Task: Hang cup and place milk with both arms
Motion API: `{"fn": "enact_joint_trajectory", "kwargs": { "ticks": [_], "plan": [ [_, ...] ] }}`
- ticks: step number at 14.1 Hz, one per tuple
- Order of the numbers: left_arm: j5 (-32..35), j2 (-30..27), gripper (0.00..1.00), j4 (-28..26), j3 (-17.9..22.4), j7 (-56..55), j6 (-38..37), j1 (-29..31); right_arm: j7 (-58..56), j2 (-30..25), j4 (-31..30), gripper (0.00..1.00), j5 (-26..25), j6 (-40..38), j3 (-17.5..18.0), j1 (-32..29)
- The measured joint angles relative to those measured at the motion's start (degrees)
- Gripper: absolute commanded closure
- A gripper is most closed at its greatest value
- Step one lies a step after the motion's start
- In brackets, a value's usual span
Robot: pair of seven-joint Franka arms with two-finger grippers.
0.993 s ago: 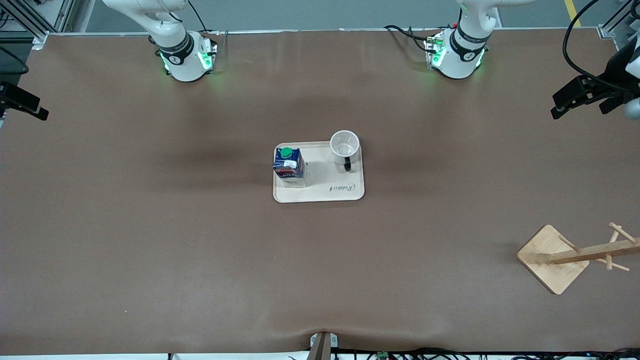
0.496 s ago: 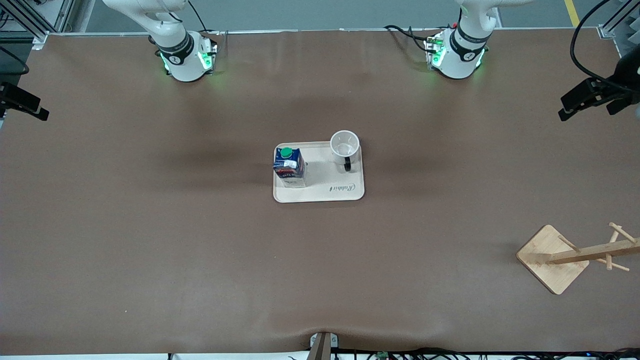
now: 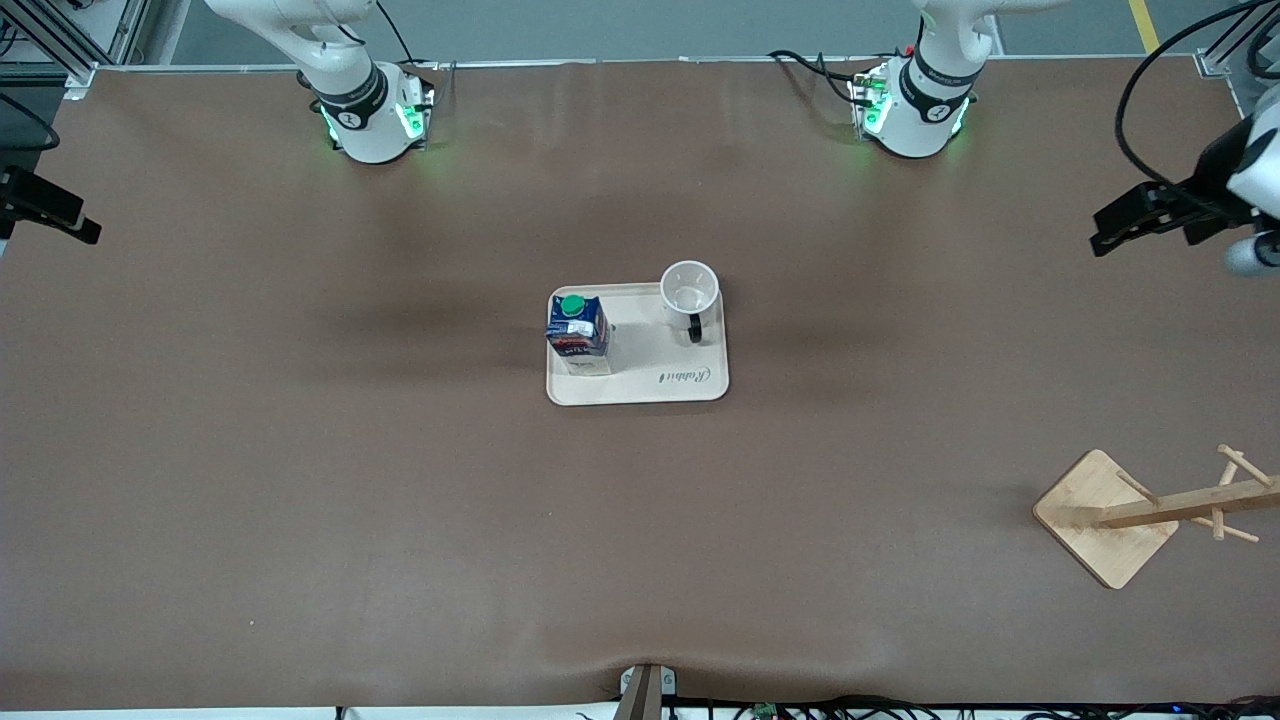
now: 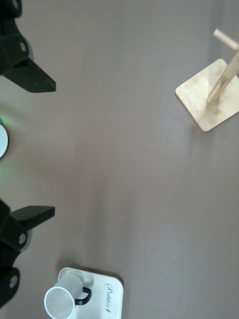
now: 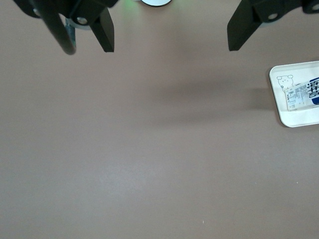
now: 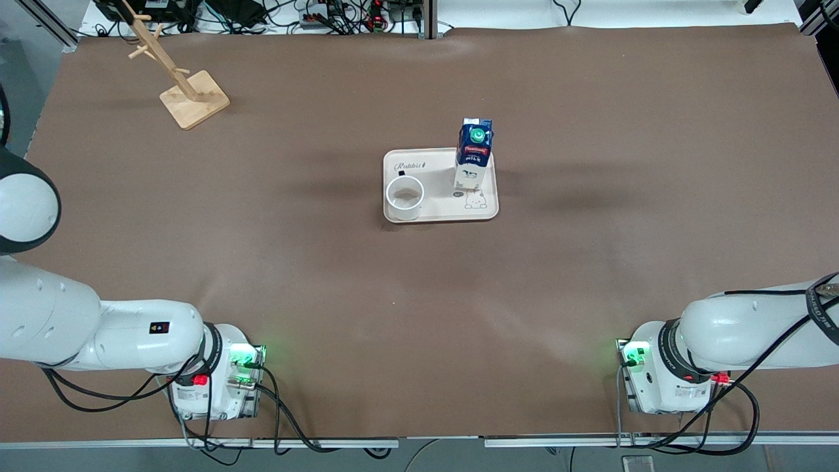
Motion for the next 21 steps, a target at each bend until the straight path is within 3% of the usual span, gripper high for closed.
{"fn": "enact_joint_trajectory", "kwargs": {
  "ticks": [5, 9, 12, 15, 21],
  "plan": [
    [0.0, 0.4, 0.00, -9.1, -11.6, -16.5, 8.3, -0.3, 0.0, 0.1, 0.1, 0.00, 0.2, 0.0, 0.1, 0.0],
    [0.0, 1.5, 0.00, -18.4, -19.8, -19.2, 17.9, -0.7, 0.0, 0.1, 0.1, 0.00, 0.5, 0.0, 0.3, 0.0],
    [0.0, 4.8, 0.00, -20.5, -24.4, -20.3, 19.2, -0.9, 0.0, 0.1, 0.2, 0.00, 0.6, 0.0, 0.3, 0.0],
    [0.0, 8.7, 0.00, -21.8, -25.4, -20.4, 20.9, -3.4, 0.0, 0.1, 0.2, 0.00, 0.6, 0.0, 0.3, 0.0],
    [0.0, 14.4, 0.00, -28.5, -25.6, -21.7, 36.0, -7.3, 0.0, 0.1, 0.2, 0.00, 0.6, 0.0, 0.2, 0.0]
  ]
}}
